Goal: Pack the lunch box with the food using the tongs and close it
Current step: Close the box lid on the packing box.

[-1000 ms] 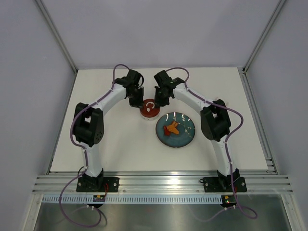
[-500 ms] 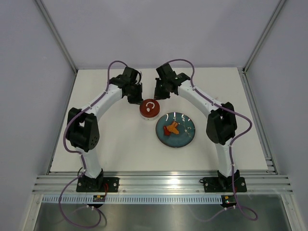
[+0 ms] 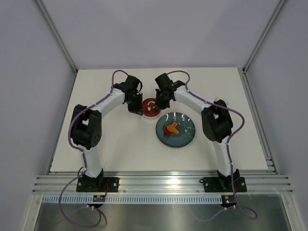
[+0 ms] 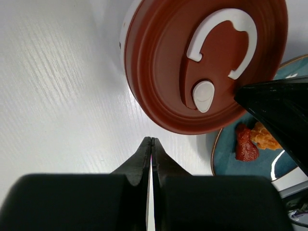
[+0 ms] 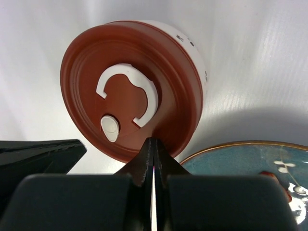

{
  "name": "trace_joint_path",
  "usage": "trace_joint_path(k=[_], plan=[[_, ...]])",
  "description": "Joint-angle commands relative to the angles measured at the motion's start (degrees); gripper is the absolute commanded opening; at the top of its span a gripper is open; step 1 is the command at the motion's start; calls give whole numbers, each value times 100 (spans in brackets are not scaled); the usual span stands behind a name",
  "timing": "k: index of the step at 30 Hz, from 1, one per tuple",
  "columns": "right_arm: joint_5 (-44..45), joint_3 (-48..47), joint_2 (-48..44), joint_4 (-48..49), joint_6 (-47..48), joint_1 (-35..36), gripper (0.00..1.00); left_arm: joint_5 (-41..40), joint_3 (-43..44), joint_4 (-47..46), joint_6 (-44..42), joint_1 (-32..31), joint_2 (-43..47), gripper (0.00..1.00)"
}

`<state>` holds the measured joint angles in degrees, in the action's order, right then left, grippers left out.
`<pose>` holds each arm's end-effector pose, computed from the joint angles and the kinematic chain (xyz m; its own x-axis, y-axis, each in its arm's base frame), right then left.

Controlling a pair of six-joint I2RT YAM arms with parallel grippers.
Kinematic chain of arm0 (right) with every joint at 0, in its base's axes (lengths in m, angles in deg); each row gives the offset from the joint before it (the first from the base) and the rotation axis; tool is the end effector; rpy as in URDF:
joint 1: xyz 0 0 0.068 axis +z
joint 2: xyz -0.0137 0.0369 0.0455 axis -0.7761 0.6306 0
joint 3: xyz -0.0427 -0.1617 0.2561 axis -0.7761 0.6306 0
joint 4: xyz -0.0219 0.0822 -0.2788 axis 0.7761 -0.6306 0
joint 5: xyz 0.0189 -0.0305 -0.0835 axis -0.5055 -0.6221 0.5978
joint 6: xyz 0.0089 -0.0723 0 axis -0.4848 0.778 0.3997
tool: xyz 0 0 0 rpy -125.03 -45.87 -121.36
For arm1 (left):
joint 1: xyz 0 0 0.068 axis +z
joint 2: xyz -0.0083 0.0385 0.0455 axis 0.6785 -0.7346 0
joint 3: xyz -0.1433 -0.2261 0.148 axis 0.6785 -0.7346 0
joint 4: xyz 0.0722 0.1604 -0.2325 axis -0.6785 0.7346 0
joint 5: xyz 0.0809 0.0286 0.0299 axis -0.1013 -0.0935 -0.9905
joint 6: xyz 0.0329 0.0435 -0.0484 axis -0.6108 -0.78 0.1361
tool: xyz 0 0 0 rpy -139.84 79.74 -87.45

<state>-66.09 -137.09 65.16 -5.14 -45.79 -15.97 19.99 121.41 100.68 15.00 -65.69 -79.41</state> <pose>0.4359 0.3122 0.2043 -0.9323 0.0439 -0.3589 -0.0954 0.9276 0.3612 0.4069 -0.1848 0.2080 -0.9544 -0.0110 -0.2983 0.0873 0.9454 -0.3140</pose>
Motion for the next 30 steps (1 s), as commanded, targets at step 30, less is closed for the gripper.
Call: trace_joint_path(k=[30], plan=[[257,-506,-512,-318,138,189,0,-340,364,175,-7,134,1242,0]])
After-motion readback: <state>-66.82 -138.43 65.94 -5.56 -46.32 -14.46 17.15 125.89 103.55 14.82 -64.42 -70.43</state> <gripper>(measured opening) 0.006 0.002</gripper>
